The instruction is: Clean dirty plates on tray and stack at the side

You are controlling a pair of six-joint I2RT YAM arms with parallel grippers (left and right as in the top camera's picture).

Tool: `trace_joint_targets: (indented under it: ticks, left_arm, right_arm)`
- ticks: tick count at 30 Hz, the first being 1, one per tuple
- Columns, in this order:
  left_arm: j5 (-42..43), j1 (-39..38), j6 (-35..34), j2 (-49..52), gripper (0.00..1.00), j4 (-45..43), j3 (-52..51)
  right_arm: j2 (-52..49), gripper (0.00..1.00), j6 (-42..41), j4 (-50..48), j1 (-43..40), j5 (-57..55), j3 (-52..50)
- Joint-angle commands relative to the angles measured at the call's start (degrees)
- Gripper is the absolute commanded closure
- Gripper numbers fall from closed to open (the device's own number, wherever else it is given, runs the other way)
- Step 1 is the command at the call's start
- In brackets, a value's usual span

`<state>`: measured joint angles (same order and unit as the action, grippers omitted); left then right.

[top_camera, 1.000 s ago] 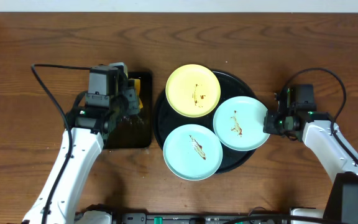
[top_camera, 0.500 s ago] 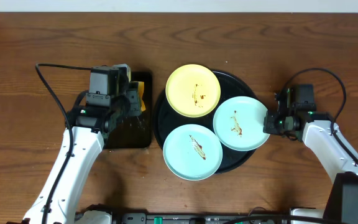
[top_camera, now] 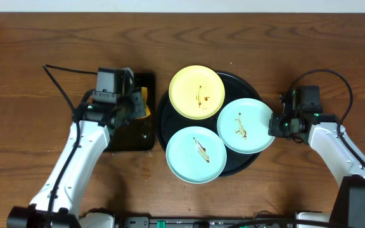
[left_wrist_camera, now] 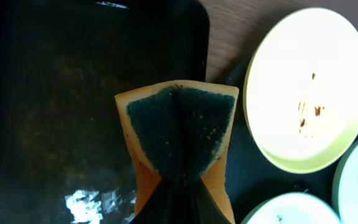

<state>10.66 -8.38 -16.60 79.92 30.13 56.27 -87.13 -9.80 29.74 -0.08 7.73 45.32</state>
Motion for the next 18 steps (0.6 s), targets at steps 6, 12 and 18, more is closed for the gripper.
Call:
trace_joint_targets:
  ticks: [6,12,18]
  left_arm:
    - [11.5,-2.5,-5.8,3.6,0.93,-6.2,0.2]
    - [11.9,-9.6,-4.0,3.6,0.93,-6.6,2.2]
    - [11.8,-16.6,-3.8,6.1,0.93,-4.4,10.1]
  right_arm:
    - [-0.2,0.99,0.4,0.3,0.5,-0.1,0.7]
    - [-0.2,0.99,0.4,0.4,0.5,0.1,0.7]
    - [-0.2,0.99,0.4,0.5,0.5,0.1,0.7]
